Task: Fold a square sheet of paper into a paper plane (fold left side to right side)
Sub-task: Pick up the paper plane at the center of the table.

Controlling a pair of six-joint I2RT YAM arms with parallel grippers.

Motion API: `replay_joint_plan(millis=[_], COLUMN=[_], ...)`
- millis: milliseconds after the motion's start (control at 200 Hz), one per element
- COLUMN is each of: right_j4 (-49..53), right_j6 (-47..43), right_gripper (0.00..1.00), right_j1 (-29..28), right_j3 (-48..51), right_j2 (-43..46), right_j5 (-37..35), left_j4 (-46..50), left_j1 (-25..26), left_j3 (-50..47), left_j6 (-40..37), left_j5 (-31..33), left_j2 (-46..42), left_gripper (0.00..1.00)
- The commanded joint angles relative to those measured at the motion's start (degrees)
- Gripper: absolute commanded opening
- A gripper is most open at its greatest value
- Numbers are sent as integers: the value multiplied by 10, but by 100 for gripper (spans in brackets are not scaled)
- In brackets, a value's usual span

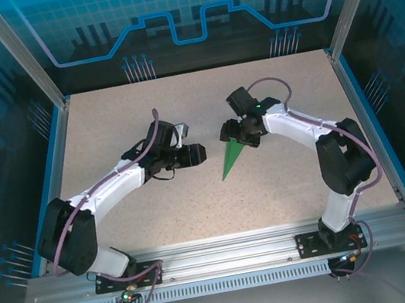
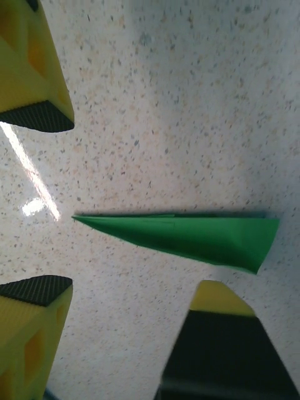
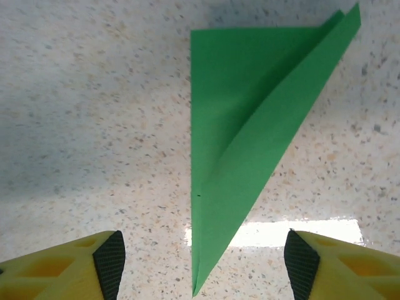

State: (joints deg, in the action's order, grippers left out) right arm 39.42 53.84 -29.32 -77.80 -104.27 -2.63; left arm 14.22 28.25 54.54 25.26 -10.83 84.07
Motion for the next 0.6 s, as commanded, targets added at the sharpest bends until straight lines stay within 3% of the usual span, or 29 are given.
replay_joint_plan(millis=[0,85,495,595], right_j4=[54,55,52,52], right_j6=[57,59,25,6], right_gripper=[67,62,1,0], right_j1=[-9,-14,-26,-34], right_j3=[-20,-28,-24,-25], right_j2=[-34,-49,-25,-2], right_j5=[-29,-34,-31,-28], left_j4=[-5,0,0,-4], left_j1=[-8,-9,-11,-11], left_j3=[-14,-15,-26,-32], left_j6=[7,6,1,0], left_j5=[30,36,83,104], left_j2=[-20,-27,-66,-90], left_gripper=[67,67,71,72])
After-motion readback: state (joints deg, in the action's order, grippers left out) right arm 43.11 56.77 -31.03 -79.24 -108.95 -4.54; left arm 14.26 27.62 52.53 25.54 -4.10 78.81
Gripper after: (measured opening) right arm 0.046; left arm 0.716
